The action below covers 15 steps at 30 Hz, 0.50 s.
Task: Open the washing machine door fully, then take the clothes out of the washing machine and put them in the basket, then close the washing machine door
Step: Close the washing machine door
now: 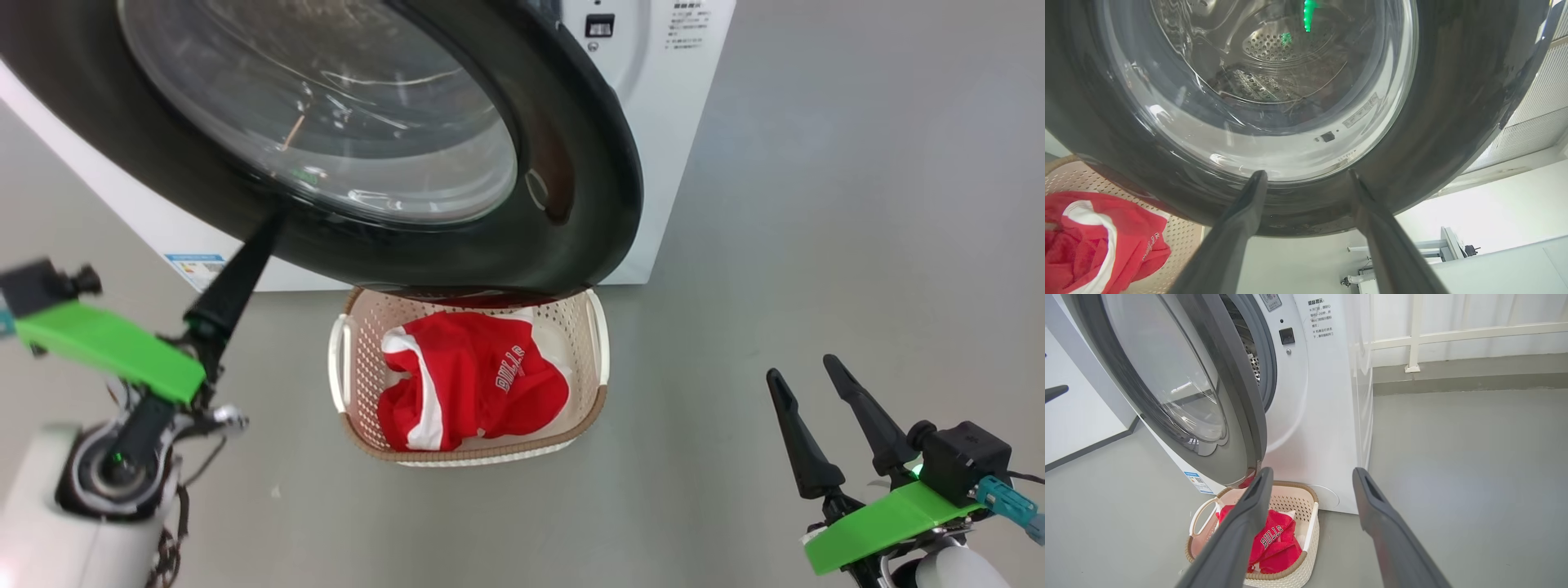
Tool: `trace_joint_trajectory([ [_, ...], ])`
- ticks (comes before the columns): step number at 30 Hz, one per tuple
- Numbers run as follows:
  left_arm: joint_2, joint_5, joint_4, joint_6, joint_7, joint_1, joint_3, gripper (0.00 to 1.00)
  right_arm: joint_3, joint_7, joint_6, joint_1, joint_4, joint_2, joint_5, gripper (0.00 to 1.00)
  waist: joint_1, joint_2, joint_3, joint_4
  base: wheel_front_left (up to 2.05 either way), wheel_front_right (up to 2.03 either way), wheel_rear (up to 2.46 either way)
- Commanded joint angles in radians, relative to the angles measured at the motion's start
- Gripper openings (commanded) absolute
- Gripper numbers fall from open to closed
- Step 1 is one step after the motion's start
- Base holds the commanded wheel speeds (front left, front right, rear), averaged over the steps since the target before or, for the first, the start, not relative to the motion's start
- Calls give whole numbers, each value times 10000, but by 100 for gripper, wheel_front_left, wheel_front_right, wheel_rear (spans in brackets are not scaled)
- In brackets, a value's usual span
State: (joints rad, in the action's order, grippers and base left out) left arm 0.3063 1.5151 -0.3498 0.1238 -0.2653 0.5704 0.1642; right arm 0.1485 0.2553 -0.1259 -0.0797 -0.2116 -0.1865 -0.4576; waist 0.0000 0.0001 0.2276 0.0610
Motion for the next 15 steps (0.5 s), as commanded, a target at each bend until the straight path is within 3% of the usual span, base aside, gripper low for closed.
trace_joint_trajectory([
  [1,491,-25,290,69,176,-204,-333,100,169,65,-48,178,234,-169,108,100,0,-1,-129,106,0,0,0],
  [15,791,-386,291,69,1700,-2672,-187,100,0,65,-48,753,272,-330,85,100,0,-1,-566,370,0,0,0],
])
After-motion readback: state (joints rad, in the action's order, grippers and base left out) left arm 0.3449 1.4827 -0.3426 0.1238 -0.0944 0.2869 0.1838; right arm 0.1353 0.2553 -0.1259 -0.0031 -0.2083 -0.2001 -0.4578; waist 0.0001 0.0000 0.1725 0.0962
